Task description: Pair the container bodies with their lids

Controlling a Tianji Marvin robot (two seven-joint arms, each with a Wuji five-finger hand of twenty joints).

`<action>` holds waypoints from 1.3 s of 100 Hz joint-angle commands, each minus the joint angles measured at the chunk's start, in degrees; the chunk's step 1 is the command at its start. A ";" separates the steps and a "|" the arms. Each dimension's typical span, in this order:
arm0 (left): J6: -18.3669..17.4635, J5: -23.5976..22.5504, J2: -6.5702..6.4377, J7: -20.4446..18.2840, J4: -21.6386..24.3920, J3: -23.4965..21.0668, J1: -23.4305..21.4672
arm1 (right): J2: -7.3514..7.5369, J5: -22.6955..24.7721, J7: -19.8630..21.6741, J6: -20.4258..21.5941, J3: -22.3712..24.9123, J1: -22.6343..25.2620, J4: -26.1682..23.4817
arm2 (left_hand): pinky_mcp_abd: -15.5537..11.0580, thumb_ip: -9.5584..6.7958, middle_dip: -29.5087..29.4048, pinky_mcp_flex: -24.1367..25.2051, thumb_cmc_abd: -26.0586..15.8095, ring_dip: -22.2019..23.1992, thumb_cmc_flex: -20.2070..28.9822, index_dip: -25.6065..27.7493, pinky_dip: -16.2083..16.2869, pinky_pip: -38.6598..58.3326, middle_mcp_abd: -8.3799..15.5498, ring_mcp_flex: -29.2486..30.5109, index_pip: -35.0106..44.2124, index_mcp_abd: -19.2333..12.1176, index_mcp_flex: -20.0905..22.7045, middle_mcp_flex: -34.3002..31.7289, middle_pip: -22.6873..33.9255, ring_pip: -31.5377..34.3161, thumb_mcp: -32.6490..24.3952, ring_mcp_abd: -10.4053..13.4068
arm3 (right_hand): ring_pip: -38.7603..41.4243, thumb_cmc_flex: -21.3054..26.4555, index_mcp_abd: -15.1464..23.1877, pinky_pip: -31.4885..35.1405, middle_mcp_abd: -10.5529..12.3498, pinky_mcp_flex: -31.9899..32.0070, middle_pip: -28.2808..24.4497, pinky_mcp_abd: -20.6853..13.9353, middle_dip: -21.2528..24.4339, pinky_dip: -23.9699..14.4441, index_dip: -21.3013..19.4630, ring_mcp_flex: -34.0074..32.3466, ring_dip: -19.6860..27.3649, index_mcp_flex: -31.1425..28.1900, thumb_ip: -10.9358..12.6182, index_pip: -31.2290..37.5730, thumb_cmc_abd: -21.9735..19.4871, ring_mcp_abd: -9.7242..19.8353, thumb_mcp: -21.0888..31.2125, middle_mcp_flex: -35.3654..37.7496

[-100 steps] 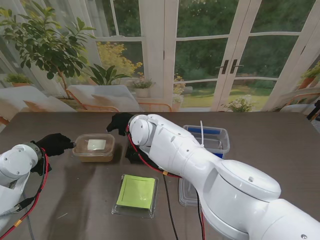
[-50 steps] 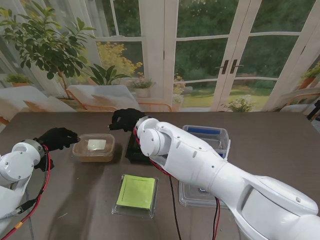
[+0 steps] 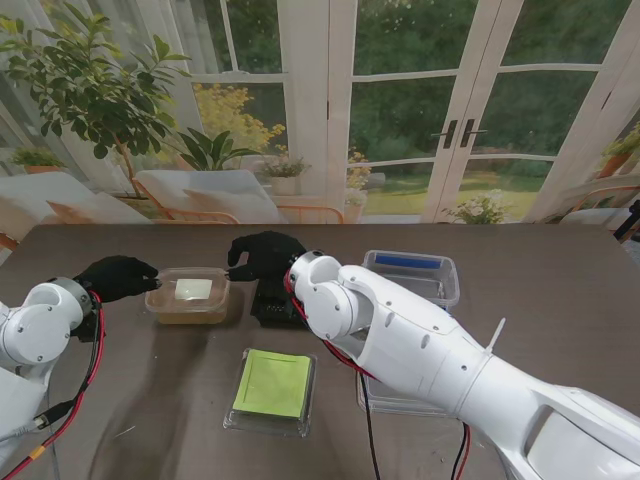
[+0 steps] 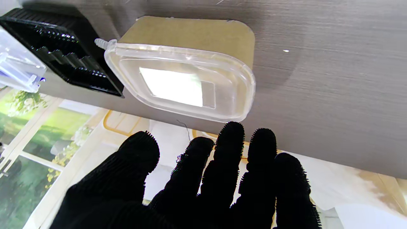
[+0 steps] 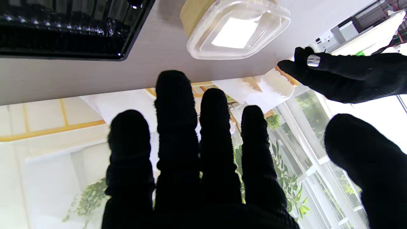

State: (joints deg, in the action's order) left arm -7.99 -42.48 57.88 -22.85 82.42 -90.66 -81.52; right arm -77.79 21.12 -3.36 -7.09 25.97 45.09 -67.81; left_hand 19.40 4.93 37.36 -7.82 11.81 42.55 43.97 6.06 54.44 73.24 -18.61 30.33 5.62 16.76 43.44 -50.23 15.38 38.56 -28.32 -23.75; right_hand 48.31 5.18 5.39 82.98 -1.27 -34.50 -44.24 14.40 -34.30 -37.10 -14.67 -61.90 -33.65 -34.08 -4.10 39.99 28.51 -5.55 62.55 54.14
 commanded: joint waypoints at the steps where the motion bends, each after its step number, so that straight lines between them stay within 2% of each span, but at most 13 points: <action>1: -0.24 -0.22 -0.25 -1.13 0.03 -0.12 0.45 | 0.77 0.32 1.25 0.23 0.03 0.76 -1.32 | -2.73 -1.70 -1.41 2.65 3.06 -1.37 -2.27 0.26 -2.51 -1.54 0.48 -2.35 0.32 -1.00 -0.64 2.49 -1.03 -2.54 -2.14 1.27 | -1.22 0.14 1.38 -0.92 -0.45 -4.59 0.95 2.00 0.92 -0.20 -0.19 1.18 0.63 0.13 -1.26 -0.37 1.89 -0.49 1.55 -1.12; 10: -0.63 -1.25 -0.19 -0.09 -0.97 0.47 1.29 | 1.60 0.69 2.18 0.89 0.34 1.21 -2.70 | -3.61 -1.66 -2.22 3.63 4.11 -1.89 -2.61 0.19 -3.84 -1.93 0.83 -3.54 0.12 -1.28 -1.35 3.95 -1.81 -3.59 -3.02 1.85 | -2.36 0.03 1.47 -1.25 -0.38 -4.42 1.27 1.93 1.17 -0.12 -0.16 1.44 1.01 0.38 -1.22 -0.46 1.49 -0.30 1.53 -0.92; 18: -1.05 -2.21 -0.17 0.76 -1.87 1.26 2.00 | 1.95 0.46 2.76 1.67 0.56 1.40 -3.27 | -4.36 -1.34 -3.70 5.52 5.21 -3.50 -3.39 0.11 -7.13 -5.44 1.42 -5.59 -0.09 -1.71 -2.30 5.88 -2.79 -6.49 -4.54 3.07 | -3.34 0.08 1.45 -1.98 -0.38 -3.74 1.74 1.83 1.45 0.08 -0.13 2.04 1.26 0.58 -1.15 -0.55 1.29 -0.48 1.59 -1.19; 30: -2.20 -4.15 -0.43 0.60 -3.01 2.45 3.08 | 1.93 -0.39 3.27 3.30 0.35 1.34 -3.09 | -5.59 -1.05 -4.52 7.26 6.33 -4.34 -3.90 0.04 -9.26 -8.73 1.80 -7.39 -0.32 -2.04 -3.68 7.83 -3.19 -8.23 -5.13 4.32 | -3.49 0.40 1.68 -2.41 -0.55 -3.20 1.94 2.00 1.54 0.08 -0.07 2.52 1.11 1.02 -1.08 -0.73 1.23 -0.50 1.72 -1.80; 42: -2.20 -4.84 -0.58 0.09 -3.92 3.52 3.98 | 1.40 -0.20 4.48 4.98 -1.55 -0.32 -1.28 | -5.97 -0.85 -2.39 6.97 6.55 -3.37 -3.60 -0.09 -9.29 -8.47 1.13 -6.87 -0.53 -1.75 -4.15 7.78 -0.56 -6.86 -6.13 4.33 | 0.89 1.10 2.74 -0.15 0.00 -5.04 0.71 0.28 0.86 -1.13 0.32 1.02 -1.05 2.59 -0.58 -1.70 0.89 0.45 3.68 -2.16; 50: -1.50 -4.13 -0.62 -0.74 -4.25 4.06 4.43 | 0.27 -0.97 5.19 5.62 -3.08 -1.82 1.09 | -6.15 -0.81 1.30 6.29 5.39 -0.97 -2.33 -0.20 -7.68 -5.71 0.80 -6.16 -0.63 -1.70 -3.81 7.25 2.46 -3.45 -6.56 3.38 | 4.34 1.96 3.41 1.86 0.10 -6.66 -0.36 -0.27 0.12 -1.98 0.91 -0.42 -2.40 4.87 -0.11 -3.05 0.42 0.73 6.38 -2.00; 62: -0.51 -3.45 -0.74 -2.09 -4.65 4.77 5.19 | -2.22 -2.38 5.54 6.39 -5.19 -4.04 5.66 | -6.68 -0.56 11.80 4.11 1.57 6.32 2.98 -0.43 -3.96 -0.26 0.62 -4.68 -0.94 -2.38 -2.82 6.17 11.27 7.30 -3.24 1.46 | 9.00 4.12 4.16 4.58 0.32 -8.81 -2.17 -0.54 -0.99 -2.86 1.92 -2.95 -3.94 8.77 0.28 -5.16 0.00 1.22 9.57 -0.96; 84: 2.83 -1.24 -1.03 -5.81 -5.13 5.70 6.59 | -6.79 -4.76 5.74 8.15 -7.74 -6.70 13.53 | -6.16 -0.41 20.83 1.75 -3.50 11.64 10.00 -0.57 2.69 2.05 0.36 -2.71 -1.12 -3.62 -1.72 4.87 20.49 16.87 4.43 0.51 | 16.47 6.16 5.51 9.21 0.80 -14.49 -5.31 0.00 -2.81 -3.37 2.96 -10.54 -5.82 10.11 0.45 -6.66 -0.80 1.16 12.11 5.31; 102: 3.63 -1.28 -1.36 -7.90 -5.55 5.90 7.19 | -10.24 -5.66 6.41 9.76 -9.61 -8.22 19.12 | -6.23 -0.37 21.55 1.87 -4.97 12.10 12.00 -0.57 3.86 2.13 0.25 -3.00 -1.23 -5.67 -2.23 5.21 20.95 17.65 6.06 0.35 | 25.71 7.70 6.10 13.00 1.18 -20.65 -8.11 0.58 -5.94 -2.07 3.41 -13.49 -8.92 8.74 0.38 -7.22 -1.81 2.62 14.30 10.58; 104: 3.64 -1.40 -1.39 -8.02 -5.62 5.93 7.27 | -10.56 -5.65 6.52 9.90 -9.83 -8.38 19.61 | -6.28 -0.25 21.46 1.88 -5.56 11.98 13.63 -0.49 4.20 1.93 0.25 -3.06 -1.06 -5.82 -2.40 5.32 20.81 17.63 8.53 0.38 | 26.95 7.71 6.17 13.42 1.36 -21.33 -8.42 0.49 -6.37 -1.84 3.43 -13.47 -9.35 8.59 0.22 -7.26 -1.84 3.11 14.51 11.06; 108: 3.83 -1.49 -1.46 -8.47 -5.77 6.02 7.48 | -11.22 -5.58 6.66 10.23 -10.23 -8.68 20.64 | -6.43 -0.32 21.29 2.19 -6.09 11.85 14.37 -0.53 4.27 1.72 0.14 -3.50 -1.19 -6.09 -2.80 5.81 20.44 17.35 9.36 0.34 | 29.27 7.73 6.37 14.18 1.62 -22.75 -9.08 0.41 -7.06 -1.50 3.51 -13.51 -10.19 8.38 0.19 -7.44 -2.10 3.85 14.76 12.14; 118: 4.24 -1.45 -1.57 -9.16 -6.36 6.32 8.01 | -12.69 -5.60 6.87 10.94 -10.92 -9.16 22.77 | -6.55 -0.32 21.09 2.39 -6.42 11.78 13.88 -0.61 4.30 1.68 0.12 -3.64 -1.39 -6.59 -3.29 6.07 20.12 17.20 10.46 0.42 | 34.10 7.59 6.32 15.84 1.93 -26.29 -10.35 0.71 -8.31 -0.48 3.52 -13.53 -12.05 7.56 0.75 -7.51 -2.70 5.18 14.83 14.85; 130: 4.52 -1.51 -1.57 -8.93 -7.44 6.56 8.38 | -13.86 -5.45 6.99 11.75 -11.56 -9.41 24.55 | -6.58 -0.52 21.06 2.39 -6.43 11.82 13.07 -0.63 4.37 1.73 -0.03 -3.70 -1.43 -6.69 -3.54 6.07 20.14 17.26 11.40 0.33 | 35.66 7.33 6.54 16.54 2.17 -27.91 -10.41 0.78 -8.78 0.22 3.50 -13.52 -12.71 6.41 0.84 -7.52 -2.84 5.91 14.83 15.88</action>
State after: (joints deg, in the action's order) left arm -3.77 -43.96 56.36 -30.93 75.61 -84.05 -73.31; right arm -90.84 15.36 2.65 4.12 14.80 35.60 -43.33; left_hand 14.97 4.81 58.35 -6.23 8.10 54.00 56.19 5.81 57.33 73.57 -17.45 26.61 4.98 11.25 40.90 -44.61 35.52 54.40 -18.44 -21.57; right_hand 81.85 12.47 9.74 95.80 -0.36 -34.50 -53.72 14.62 -41.88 -38.55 -11.82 -73.39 -45.57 -26.75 -4.26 33.05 26.77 -1.27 74.40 67.67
